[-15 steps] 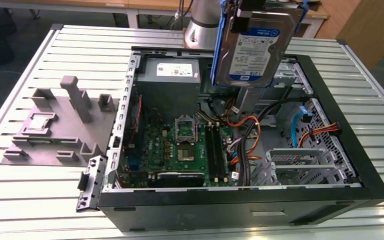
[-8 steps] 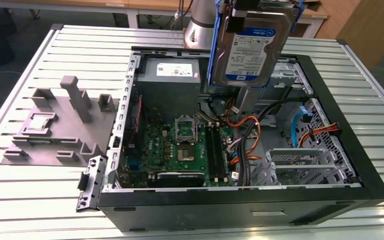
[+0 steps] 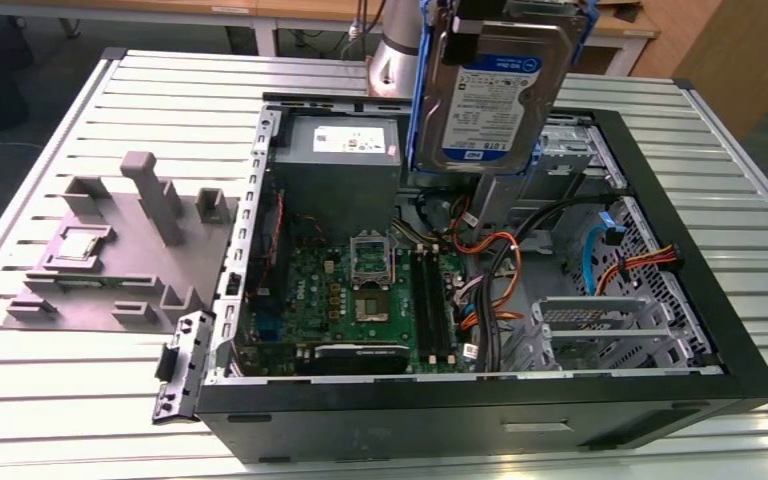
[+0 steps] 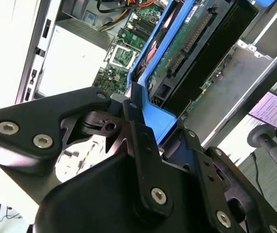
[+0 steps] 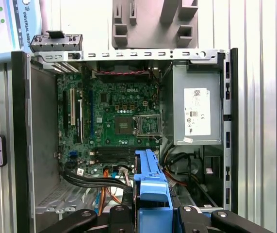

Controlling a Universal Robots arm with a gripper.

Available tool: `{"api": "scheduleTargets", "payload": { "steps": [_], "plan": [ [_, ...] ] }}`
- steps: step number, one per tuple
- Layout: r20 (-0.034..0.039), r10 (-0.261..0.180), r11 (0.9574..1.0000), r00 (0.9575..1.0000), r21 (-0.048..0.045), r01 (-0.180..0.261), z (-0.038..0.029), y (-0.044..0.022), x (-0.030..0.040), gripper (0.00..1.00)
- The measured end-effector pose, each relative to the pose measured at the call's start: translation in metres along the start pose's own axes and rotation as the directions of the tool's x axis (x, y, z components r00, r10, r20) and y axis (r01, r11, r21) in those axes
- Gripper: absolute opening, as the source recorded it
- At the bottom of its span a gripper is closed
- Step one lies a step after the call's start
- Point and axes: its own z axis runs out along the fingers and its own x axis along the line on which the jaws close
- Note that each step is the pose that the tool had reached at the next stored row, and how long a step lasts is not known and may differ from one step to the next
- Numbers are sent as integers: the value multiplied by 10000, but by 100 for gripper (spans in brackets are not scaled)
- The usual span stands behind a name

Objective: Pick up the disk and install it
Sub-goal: 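Insert the disk into the insertion slot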

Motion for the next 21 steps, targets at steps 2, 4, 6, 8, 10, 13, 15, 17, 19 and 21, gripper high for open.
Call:
{"api": "scheduleTargets", "payload": {
  "steps": [2, 4, 6, 8, 10, 13, 15, 17, 19, 21],
  "plan": [
    [0, 1, 10000, 10000, 0, -1, 0, 19, 1, 36],
    [0, 1, 10000, 10000, 0, -1, -1, 38, 1, 36],
    [1, -2, 10000, 10000, 0, 2, 0, 38, 2, 36],
    [0, 2, 10000, 10000, 0, -2, 0, 37, 2, 36],
    [0, 0, 10000, 10000, 0, 0, 0, 34, 1, 36],
    [0, 0, 10000, 10000, 0, 0, 1, 28, 1, 36],
    [0, 0, 10000, 10000, 0, 0, 3, 19, 1, 36],
    [0, 0, 10000, 10000, 0, 0, 7, 3, 0, 36],
    [1, 0, 10000, 10000, 0, 0, 10, -13, 0, 36],
    [0, 1, 10000, 10000, 0, -1, 10, -15, -1, 36]
  ]
}}
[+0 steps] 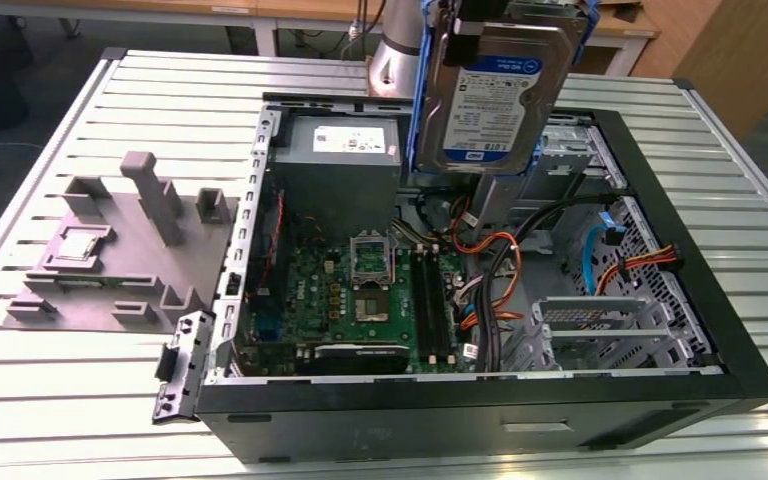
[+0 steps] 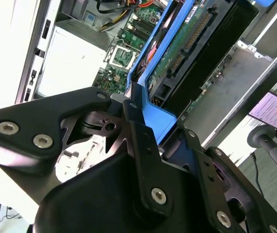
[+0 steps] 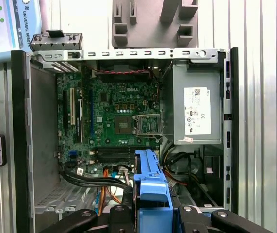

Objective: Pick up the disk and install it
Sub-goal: 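Insert the disk into the insertion slot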

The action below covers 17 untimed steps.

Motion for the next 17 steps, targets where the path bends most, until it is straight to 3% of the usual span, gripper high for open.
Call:
{"api": "scheduleTargets", "payload": {
  "steps": [7, 17],
  "plan": [
    [0, 0, 10000, 10000, 0, 0, 1, -6, 0, 36],
    [-1, -1, 10000, 10000, 0, 1, 2, -9, 71, 36]
  ]
}}
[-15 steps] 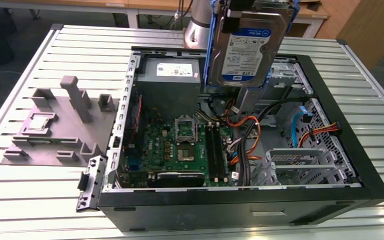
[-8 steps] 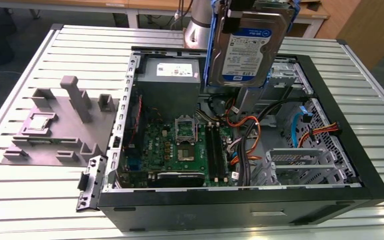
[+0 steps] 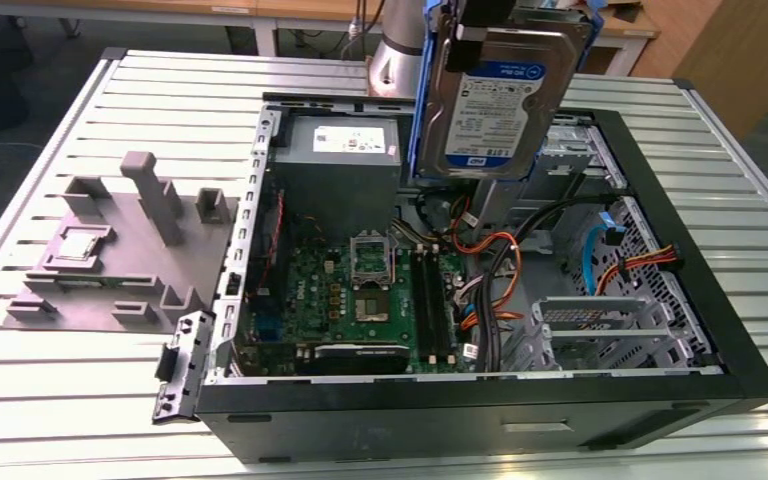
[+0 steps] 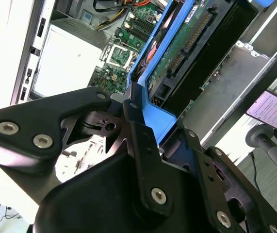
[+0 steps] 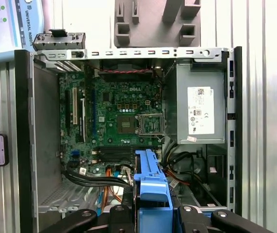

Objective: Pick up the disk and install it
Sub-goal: 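Insert the disk into the insertion slot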

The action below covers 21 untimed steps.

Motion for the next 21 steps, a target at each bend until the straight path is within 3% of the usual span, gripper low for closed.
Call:
{"api": "scheduleTargets", "payload": {
  "steps": [4, 8, 19, 20, 21],
  "plan": [
    [10, 1, 10000, 10000, -1, -1, 0, 0, 12, 36],
    [112, 2, 10000, 9999, -3, -2, 1, 0, 13, 36],
    [113, 3, 10000, 9999, -15, -2, 1, -5, 65, 36],
    [113, 1, 10000, 9999, -26, -1, 1, -10, 65, 36],
    [107, 4, 9998, 9999, -178, -2, 4, 95, 71, 36]
  ]
}}
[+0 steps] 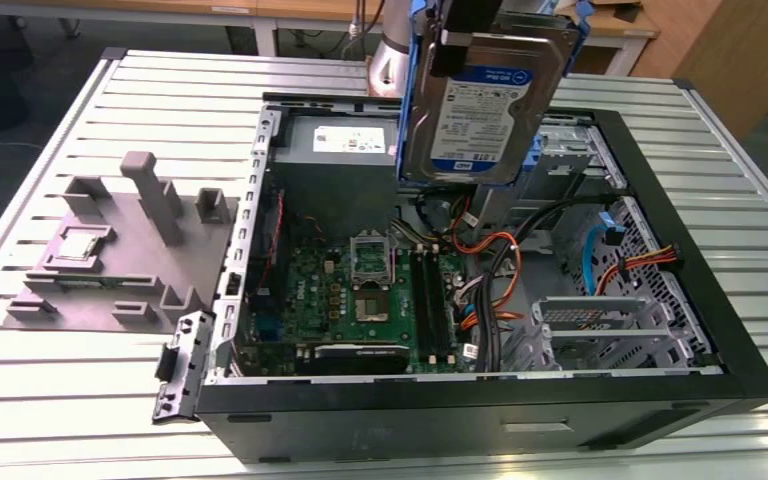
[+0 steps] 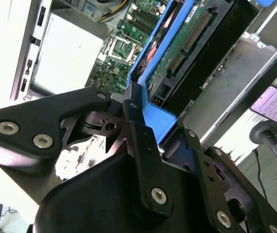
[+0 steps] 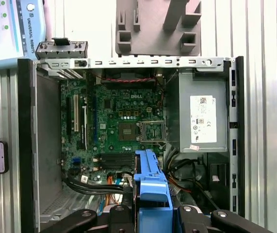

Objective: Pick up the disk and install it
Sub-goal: 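Insert the disk into the insertion slot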

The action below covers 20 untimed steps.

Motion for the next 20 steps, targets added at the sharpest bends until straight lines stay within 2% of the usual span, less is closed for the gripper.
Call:
{"api": "scheduleTargets", "payload": {
  "steps": [2, 3, 6, 20],
  "plan": [
    [2, 1, 10000, 10000, 27, -1, 0, 56, 2, 36],
    [3, -1, 10000, 10000, 32, 1, 0, 62, 2, 36],
    [2, 0, 10000, 10000, 31, 0, 2, 19, 1, 36],
    [2, 0, 10000, 10000, 31, 0, 2, 11, 28, 36]
  ]
}}
